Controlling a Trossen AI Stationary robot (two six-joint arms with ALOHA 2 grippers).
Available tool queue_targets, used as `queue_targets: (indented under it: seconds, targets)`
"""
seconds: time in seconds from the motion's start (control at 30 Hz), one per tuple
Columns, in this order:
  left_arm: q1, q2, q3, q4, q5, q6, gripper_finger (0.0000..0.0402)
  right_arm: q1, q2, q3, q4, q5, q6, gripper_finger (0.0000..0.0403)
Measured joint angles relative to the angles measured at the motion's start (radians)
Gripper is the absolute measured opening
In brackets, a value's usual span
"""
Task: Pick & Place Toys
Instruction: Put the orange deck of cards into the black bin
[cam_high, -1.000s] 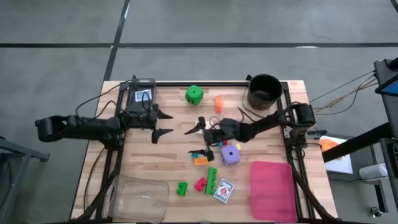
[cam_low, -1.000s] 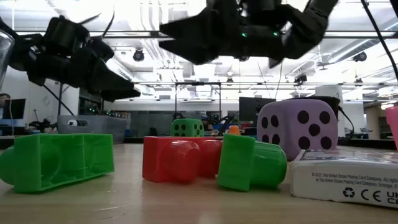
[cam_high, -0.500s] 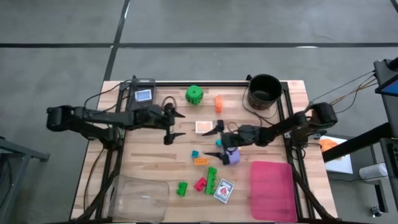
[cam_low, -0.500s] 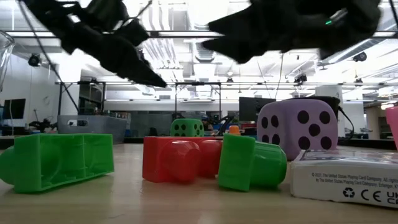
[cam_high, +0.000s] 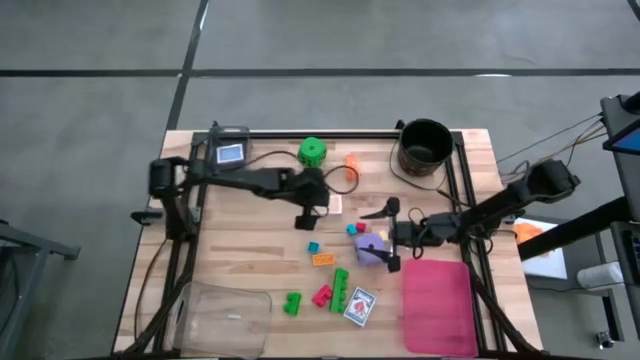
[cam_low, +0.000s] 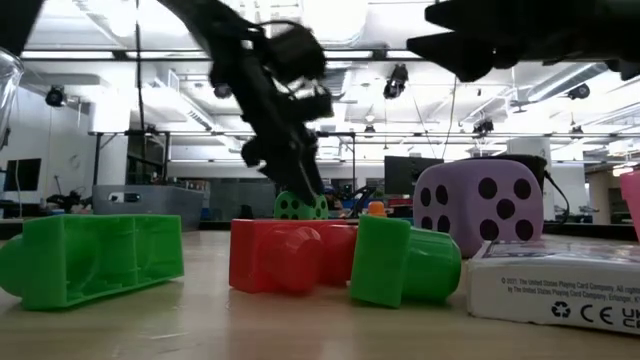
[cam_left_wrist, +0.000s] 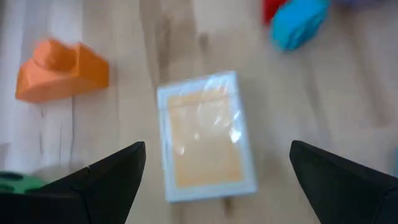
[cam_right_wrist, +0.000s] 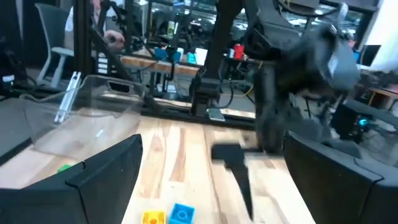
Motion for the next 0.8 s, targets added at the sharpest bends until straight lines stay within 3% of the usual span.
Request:
queue_targets:
  seconds: [0.3,0.8]
  targets:
    - [0.038,0.201,0.248,-0.194,-0.040,0.047,0.0400,0.016,0.035,-0.006,0.003,0.036,0.006,0.0385]
    - [0.080,0.234,0.282,-0.256,0.132,0.018,0.0400,0.014,0.040,-0.005,0.004,0.035,0.005,0.0385]
